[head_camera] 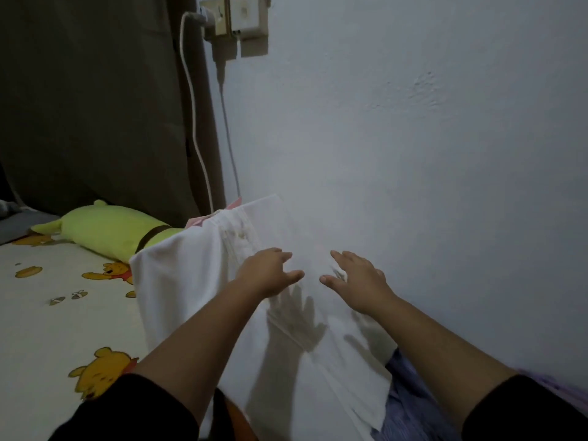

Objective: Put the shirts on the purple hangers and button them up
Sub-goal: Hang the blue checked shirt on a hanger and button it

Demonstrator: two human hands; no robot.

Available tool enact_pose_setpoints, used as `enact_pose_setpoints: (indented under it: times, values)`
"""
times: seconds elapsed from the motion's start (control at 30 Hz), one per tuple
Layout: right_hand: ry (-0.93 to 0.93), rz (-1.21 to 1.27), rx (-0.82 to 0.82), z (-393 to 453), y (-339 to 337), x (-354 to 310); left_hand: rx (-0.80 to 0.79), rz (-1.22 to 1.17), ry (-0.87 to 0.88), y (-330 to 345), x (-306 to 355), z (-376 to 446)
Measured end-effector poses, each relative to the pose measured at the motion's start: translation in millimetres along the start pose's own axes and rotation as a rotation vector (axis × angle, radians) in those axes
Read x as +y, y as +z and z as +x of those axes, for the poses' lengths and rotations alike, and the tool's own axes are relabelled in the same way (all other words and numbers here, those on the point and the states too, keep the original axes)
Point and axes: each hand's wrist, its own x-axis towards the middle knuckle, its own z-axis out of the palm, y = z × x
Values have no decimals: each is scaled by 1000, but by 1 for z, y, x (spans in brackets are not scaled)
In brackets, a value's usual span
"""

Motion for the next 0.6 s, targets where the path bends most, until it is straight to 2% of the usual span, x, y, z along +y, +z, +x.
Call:
enact_pose_setpoints:
  times: [0.33,0.6]
  values:
    - [224,51,-46,-83,8,112,-219,-73,239,86,103,-22]
    - [404,58,-167,-128,51,186,-424,-117,317,168,147,-31]
